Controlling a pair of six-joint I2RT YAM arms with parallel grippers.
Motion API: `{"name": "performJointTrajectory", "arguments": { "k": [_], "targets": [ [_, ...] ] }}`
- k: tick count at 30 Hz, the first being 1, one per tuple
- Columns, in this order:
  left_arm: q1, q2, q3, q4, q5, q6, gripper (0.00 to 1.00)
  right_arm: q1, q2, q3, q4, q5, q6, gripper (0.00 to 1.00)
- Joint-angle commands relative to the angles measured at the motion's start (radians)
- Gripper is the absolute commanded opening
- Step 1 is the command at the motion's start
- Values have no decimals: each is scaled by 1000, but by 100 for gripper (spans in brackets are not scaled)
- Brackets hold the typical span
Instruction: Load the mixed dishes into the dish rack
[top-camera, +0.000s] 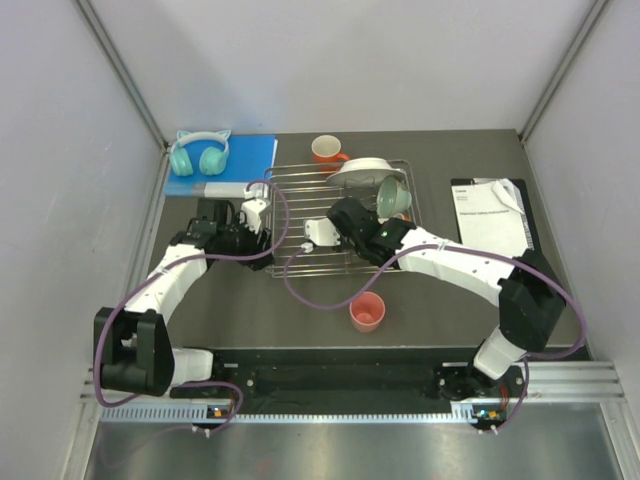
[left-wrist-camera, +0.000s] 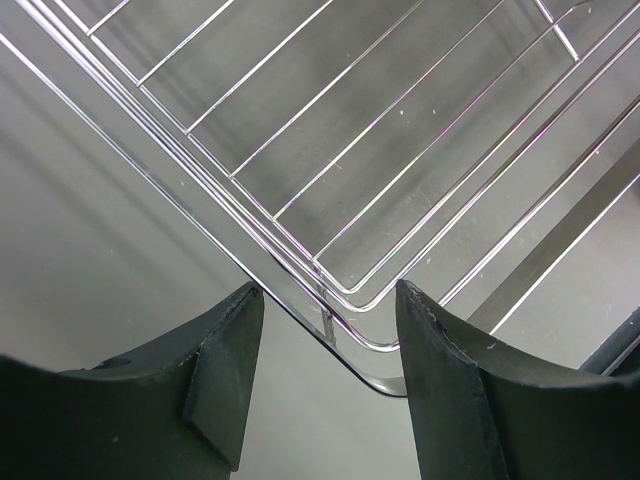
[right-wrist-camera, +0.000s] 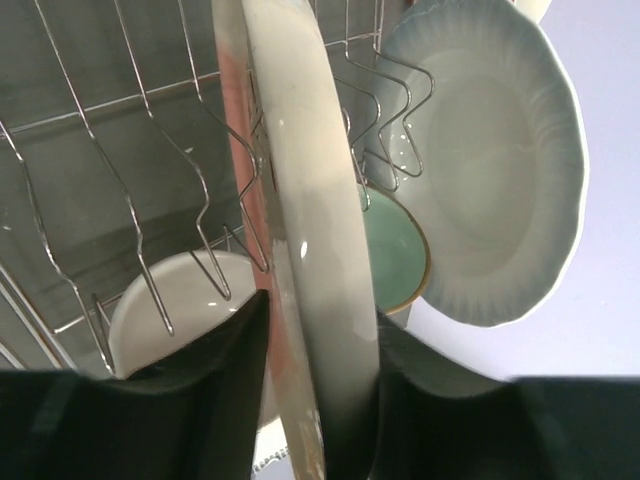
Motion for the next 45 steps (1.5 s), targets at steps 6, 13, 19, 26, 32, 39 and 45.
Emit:
{"name": "performJointTrajectory", "arguments": {
  "k": [6,13,19,26,32,39,45],
  "targets": [
    [7,-11,32,-50,-30,52,60,9,-57,49,-64,0,107,50],
    [8,36,67,-30,-24,39,61,50,-172,39,-178,-26,196,94],
    [8,113,126,0,-33,17,66,147,-258,37,-266,36,288,100],
    [8,243,250,60,-88,-47,73,221,-369,115,-295,45,440,100],
    [8,438,428,74,-114,-101,75,225,-555,57,-67,37,478,100],
    [8,570,566,82,-183,-164,60,225,-729,-98,197,57,549,100],
    [7,573,548,77,-174,-164,47,221,-750,-164,268,111,569,99]
  ]
}}
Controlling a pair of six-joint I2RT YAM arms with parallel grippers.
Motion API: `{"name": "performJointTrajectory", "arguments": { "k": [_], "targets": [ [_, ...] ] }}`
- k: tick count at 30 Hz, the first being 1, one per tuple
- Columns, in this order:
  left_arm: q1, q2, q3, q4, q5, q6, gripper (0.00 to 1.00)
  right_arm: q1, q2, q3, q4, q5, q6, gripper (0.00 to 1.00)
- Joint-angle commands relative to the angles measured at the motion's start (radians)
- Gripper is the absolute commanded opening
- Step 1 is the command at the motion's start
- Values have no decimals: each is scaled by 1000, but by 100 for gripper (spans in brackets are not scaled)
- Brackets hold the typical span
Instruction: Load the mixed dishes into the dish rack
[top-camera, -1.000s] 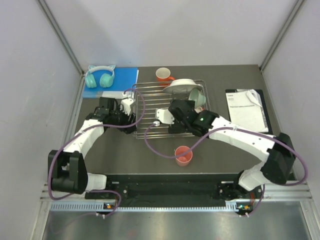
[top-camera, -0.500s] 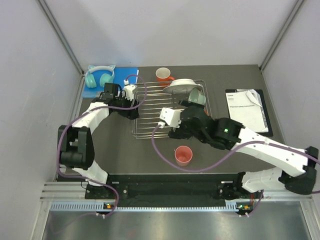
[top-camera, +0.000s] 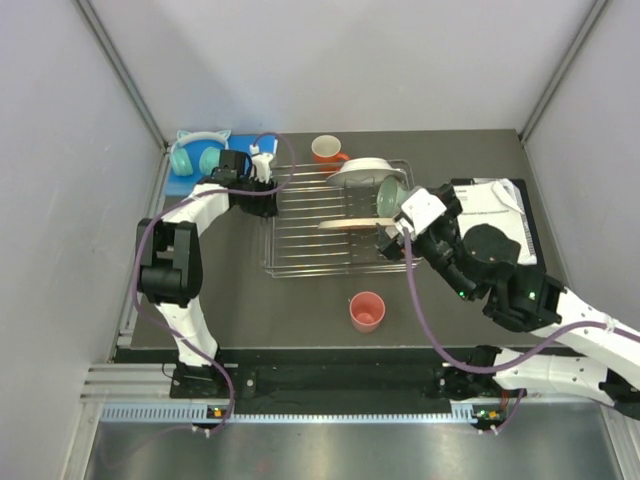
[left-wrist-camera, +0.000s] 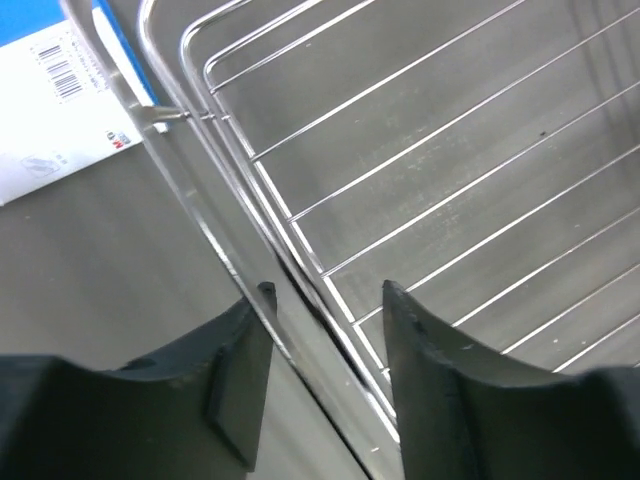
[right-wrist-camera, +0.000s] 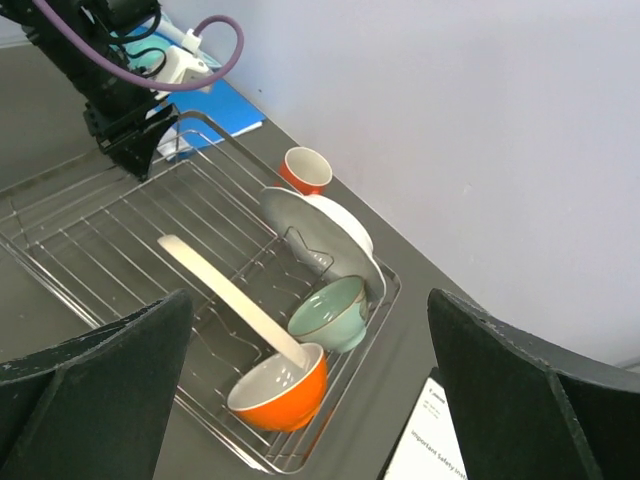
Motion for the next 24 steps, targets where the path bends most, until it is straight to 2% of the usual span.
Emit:
{"name": "performJointTrajectory", "arguments": {
  "k": [1,9,17,24],
  "targets": [
    [1,-11,18,11,-6,-1,43,1,19,-33,109,41,37,100],
    [-22,-95,-100,-8,30,42,42,-41,58,-56,178,50,42,100],
    [-61,-202,-244,-13,56,57,42,-93,99,-76,176,33,92,100],
    [-113,-221,-272,-43,68,92,41,-113,110,-76,164,15,109,100]
  ]
}}
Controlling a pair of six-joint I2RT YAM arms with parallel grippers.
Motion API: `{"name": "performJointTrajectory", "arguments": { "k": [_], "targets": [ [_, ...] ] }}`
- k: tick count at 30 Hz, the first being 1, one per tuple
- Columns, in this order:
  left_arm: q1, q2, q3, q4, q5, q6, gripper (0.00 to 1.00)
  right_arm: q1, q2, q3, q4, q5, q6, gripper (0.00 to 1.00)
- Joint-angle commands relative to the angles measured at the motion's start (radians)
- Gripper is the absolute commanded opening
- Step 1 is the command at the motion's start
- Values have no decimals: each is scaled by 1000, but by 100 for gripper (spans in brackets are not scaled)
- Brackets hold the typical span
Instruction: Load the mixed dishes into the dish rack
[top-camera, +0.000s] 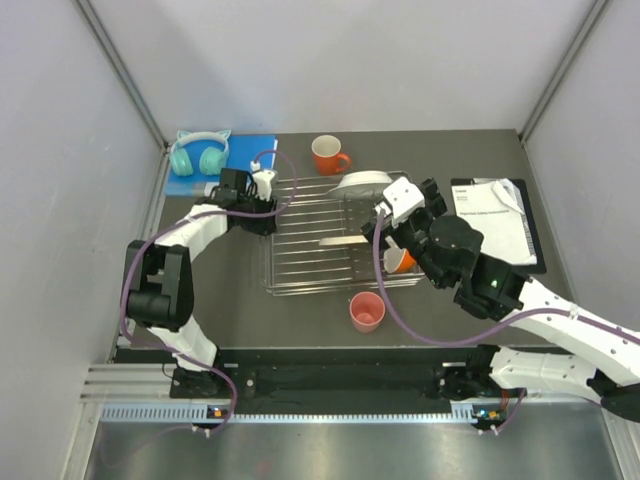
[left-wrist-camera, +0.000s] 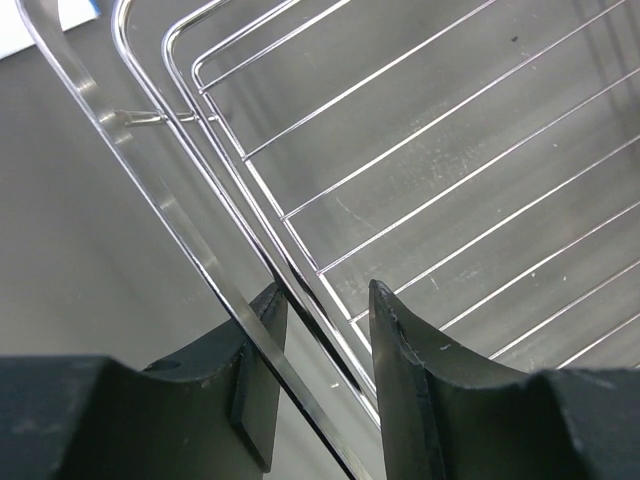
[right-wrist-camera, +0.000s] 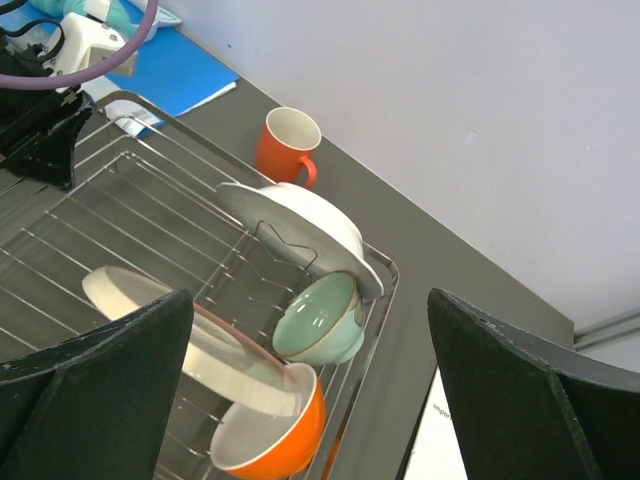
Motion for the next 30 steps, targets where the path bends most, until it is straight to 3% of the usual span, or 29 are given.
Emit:
{"name": "performJointTrajectory", "arguments": {
  "k": [1,10,12,13,14,15,24,30],
  "targets": [
    [-68,-33,-33,-104,121,119,42,-20,6,9,31,-17,30,100],
    [-105,-58,-27,-150,122,107,43,-36,24,13,22,-28,34,100],
    [-105,-70,-38,-160,122,104,49,-42,29,11,25,-33,35,100],
    [-106,-81,-41,-166,122,107,54,-42,33,11,27,-36,37,100],
    [-105,-85,-43,-179,116,110,67,-46,36,10,27,-37,38,99],
    [-105,-91,-40,-186,95,114,70,-51,39,8,28,-40,41,100],
    [-95,-136,8,-90,-120,102,87,-83,84,-6,37,-60,80,100],
    [-89,-38,244,-84,-138,68,92,-106,122,11,33,-45,126,100]
  ]
}}
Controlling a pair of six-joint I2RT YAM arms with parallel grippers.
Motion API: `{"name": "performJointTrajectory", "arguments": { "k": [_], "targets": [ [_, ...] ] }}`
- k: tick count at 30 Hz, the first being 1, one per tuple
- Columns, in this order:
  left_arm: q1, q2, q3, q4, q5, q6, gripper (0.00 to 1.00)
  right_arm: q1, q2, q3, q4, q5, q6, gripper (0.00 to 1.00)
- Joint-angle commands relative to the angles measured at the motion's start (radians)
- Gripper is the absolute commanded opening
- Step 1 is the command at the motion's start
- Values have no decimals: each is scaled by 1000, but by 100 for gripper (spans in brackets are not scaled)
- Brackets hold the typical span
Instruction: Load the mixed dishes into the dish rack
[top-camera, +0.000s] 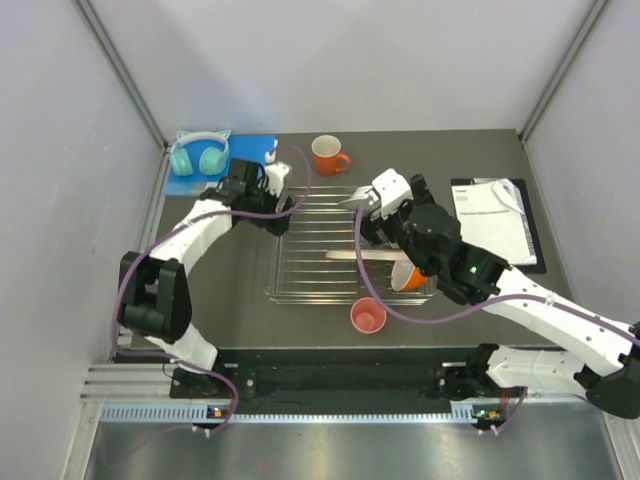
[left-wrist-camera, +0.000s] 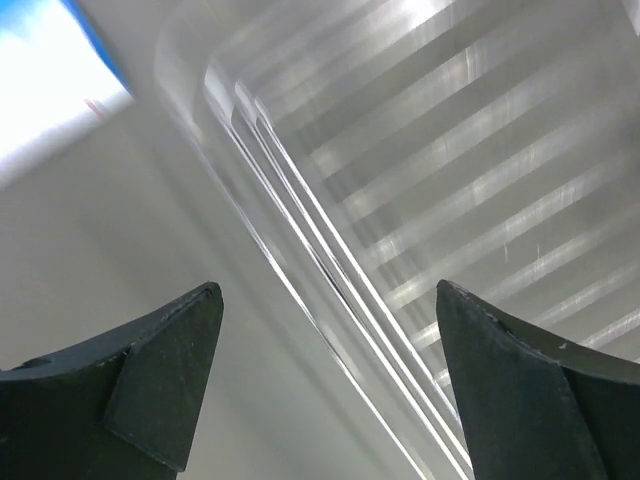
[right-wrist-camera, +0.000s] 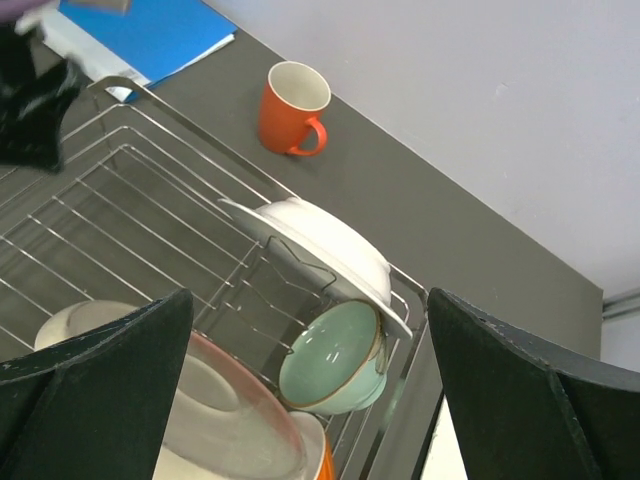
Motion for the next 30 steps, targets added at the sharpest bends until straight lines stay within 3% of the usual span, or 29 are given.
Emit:
{"name": "performJointTrajectory", "arguments": {
  "k": [1,4,8,11,13,16,22,30],
  "targets": [
    [5,61,247,62,-37,-37,94,-24,32,17,19,15,79,100],
    [5,99,332,114,-59,-91,95,-43,72,59,-30,33,139,100],
    [7,237,543,28,-38,-168,71,-70,110,84,-36,55,185,100],
    [5,413,801,-49,10,-180,74,-96,96,58,22,62,224,100],
    [5,573,1028,-124,9,-175,99,-102,70,30,69,85,227,100],
    [5,740,1229,-143,6,-142,99,-103,30,-16,143,93,228,100],
    [5,829,1185,69,-73,-140,99,-102,-39,-93,238,87,222,100],
    [2,895,1162,180,-114,-165,99,-103,-94,-137,274,39,248,100]
  ]
}}
